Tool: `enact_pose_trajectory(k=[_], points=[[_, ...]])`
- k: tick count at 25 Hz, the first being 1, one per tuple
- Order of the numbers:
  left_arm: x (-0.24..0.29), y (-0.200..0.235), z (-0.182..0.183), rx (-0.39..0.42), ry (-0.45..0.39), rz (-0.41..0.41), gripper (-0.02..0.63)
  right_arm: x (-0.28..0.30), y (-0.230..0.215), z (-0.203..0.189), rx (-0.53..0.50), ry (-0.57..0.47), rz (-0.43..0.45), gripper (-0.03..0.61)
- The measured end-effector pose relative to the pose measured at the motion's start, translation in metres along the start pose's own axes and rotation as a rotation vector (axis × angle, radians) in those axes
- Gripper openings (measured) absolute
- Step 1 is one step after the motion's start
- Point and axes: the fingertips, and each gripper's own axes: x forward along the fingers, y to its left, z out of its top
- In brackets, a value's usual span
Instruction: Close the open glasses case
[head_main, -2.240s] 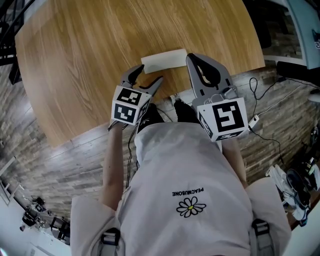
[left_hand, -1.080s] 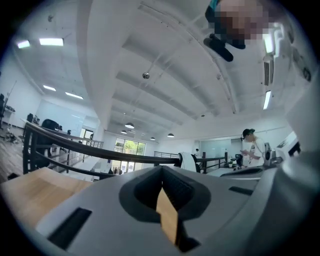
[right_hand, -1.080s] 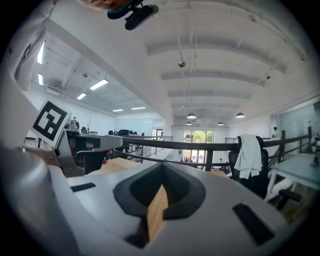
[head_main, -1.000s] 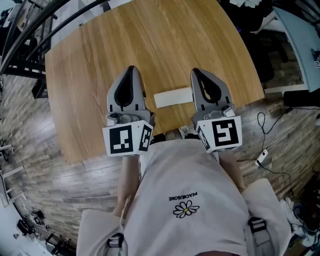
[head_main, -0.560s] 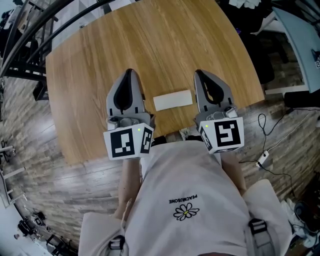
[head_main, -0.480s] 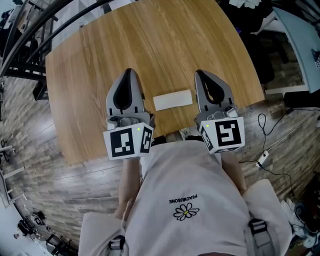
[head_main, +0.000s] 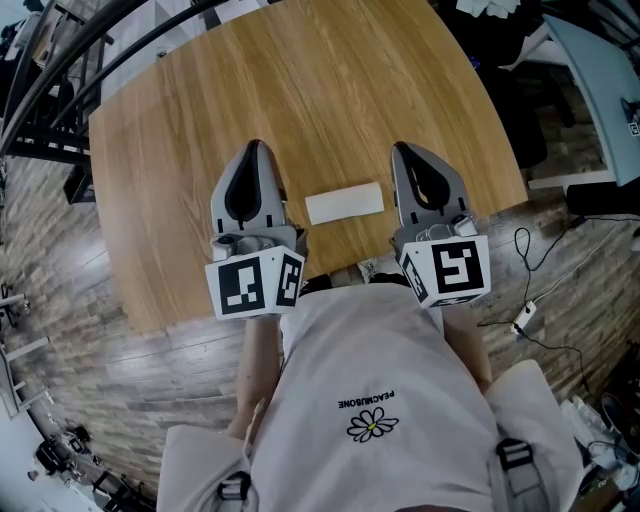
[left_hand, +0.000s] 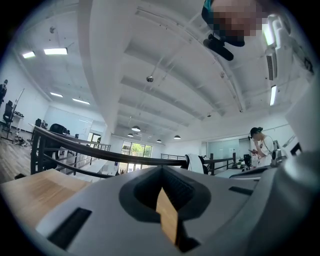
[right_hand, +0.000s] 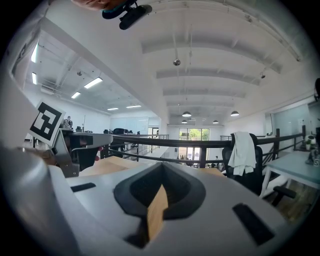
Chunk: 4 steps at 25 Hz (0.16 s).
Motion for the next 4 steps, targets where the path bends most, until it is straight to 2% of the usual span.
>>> enact_pose_trajectory(k=[4], points=[[0.0000,0.0005,-0.0007,-0.005,0.000,-0.001,0.017,-0.0007,-0.0001,0.0007,-0.015,0.004,0.004,0.006]])
